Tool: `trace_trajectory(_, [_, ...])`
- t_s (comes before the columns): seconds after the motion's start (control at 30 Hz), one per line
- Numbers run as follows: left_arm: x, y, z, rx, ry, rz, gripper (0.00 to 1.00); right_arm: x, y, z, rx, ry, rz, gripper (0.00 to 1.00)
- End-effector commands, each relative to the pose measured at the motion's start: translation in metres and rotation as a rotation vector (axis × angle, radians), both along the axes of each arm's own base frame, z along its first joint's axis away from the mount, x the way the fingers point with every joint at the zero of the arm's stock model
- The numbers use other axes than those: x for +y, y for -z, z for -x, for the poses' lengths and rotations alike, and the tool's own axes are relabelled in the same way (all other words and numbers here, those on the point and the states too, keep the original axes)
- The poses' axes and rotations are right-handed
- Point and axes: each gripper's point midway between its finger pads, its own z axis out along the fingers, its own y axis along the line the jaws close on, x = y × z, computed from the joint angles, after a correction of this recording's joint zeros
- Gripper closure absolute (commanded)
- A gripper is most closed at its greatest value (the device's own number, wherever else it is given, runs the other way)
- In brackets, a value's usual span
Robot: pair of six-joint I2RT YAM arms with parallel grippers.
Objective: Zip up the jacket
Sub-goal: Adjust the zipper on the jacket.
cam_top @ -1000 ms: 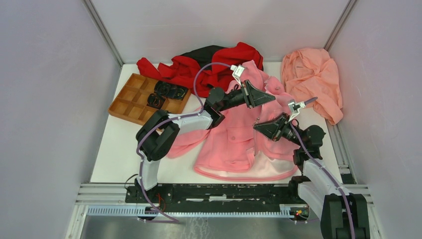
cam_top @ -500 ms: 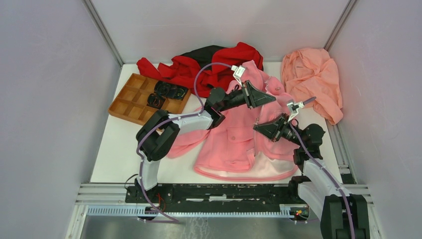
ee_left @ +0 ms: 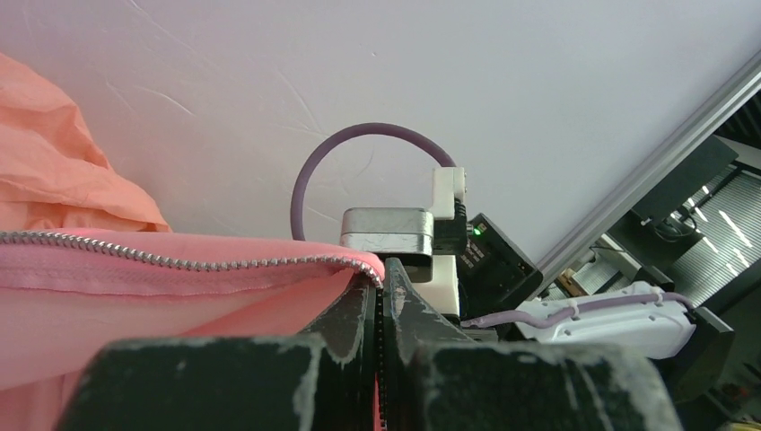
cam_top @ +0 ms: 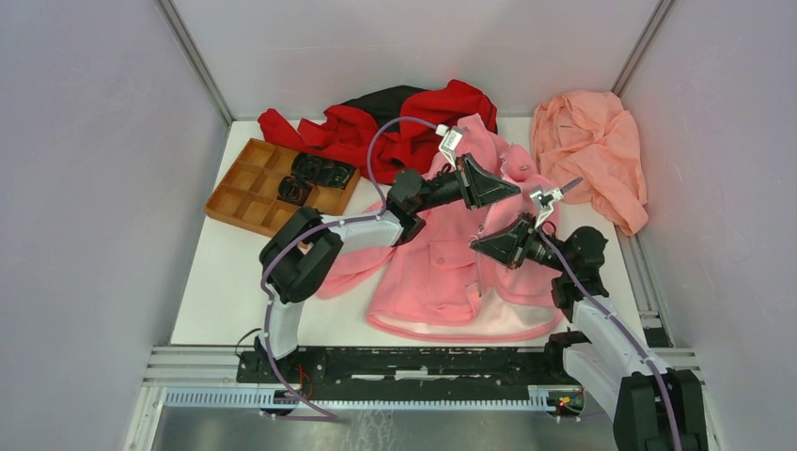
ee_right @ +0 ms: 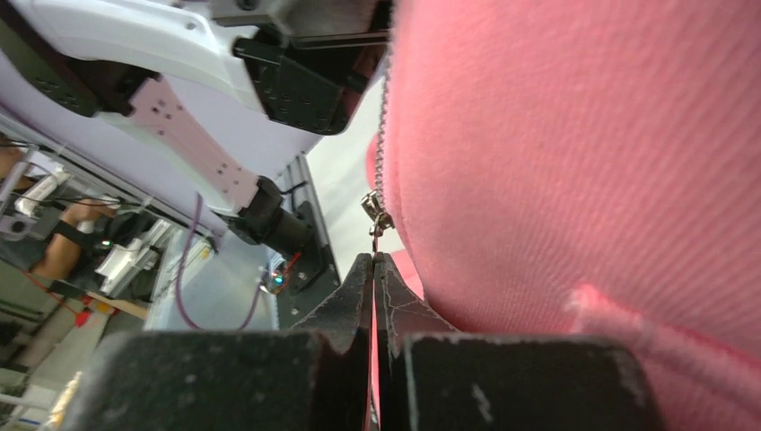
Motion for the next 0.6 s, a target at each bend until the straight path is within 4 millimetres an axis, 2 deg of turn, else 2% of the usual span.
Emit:
trace_trajectory(0.0, [0.014, -0.041, -0.007, -0.159, -0.098, 0.151, 0.98, 0.006, 0.034, 0.014, 0.074, -0.081, 0.116, 1.00])
trace_trajectory(0.2, [0.017, -0.047, -0.010, -0.169, -0.135, 0.168, 0.98, 0.002, 0.049, 0.011, 0.087, -0.073, 0.201, 1.00])
trace_trajectory(0.33, [0.025, -0.053, -0.014, -0.182, -0.175, 0.178, 0.98, 0.002, 0.050, 0.015, 0.089, -0.086, 0.197, 1.00])
trace_trajectory(0.4, [0.031, -0.054, -0.016, -0.186, -0.201, 0.179, 0.98, 0.002, 0.040, 0.017, 0.086, -0.103, 0.159, 1.00])
trace_trajectory(0.57, [0.041, -0.050, -0.019, -0.187, -0.251, 0.189, 0.98, -0.001, -0.003, 0.014, -0.007, -0.099, 0.056, 1.00])
